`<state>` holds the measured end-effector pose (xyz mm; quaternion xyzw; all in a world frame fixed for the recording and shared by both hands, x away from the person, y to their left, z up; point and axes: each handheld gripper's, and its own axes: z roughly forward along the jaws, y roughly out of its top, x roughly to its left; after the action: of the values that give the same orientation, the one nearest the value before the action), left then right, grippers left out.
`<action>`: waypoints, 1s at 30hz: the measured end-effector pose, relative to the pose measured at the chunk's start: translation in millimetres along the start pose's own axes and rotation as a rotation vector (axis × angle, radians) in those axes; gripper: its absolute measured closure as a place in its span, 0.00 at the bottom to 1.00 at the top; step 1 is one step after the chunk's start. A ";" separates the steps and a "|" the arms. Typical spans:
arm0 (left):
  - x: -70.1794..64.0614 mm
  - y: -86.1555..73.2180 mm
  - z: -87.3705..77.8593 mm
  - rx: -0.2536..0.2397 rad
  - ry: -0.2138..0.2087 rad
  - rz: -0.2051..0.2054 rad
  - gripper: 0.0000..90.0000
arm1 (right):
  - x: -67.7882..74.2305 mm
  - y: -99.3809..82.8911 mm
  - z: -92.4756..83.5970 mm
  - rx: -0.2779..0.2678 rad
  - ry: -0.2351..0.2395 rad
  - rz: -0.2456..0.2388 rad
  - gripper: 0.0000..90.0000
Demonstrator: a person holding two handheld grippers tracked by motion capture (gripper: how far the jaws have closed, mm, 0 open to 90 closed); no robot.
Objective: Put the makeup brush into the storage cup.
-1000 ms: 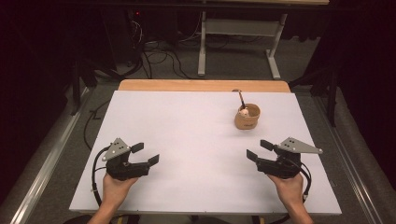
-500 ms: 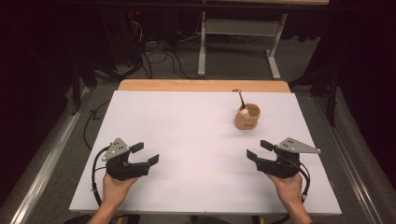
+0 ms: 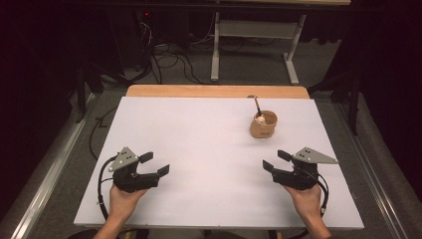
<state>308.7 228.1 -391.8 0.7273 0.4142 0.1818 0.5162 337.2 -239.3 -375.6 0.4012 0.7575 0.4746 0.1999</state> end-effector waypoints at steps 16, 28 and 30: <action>-0.1 0.0 -0.1 -0.001 0.001 0.001 0.24 | -0.6 -7.2 6.8 0.019 -0.002 0.008 0.37; -0.2 0.0 -0.1 -0.001 0.001 0.002 0.24 | 0.1 -11.5 9.7 0.027 -0.008 0.003 0.37; -0.1 0.0 -0.3 -0.002 0.001 0.002 0.24 | -0.3 -12.7 10.4 0.027 -0.008 0.002 0.37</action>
<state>308.4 228.2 -391.7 0.7270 0.4136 0.1831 0.5166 339.2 -236.6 -391.7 0.4068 0.7626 0.4627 0.1970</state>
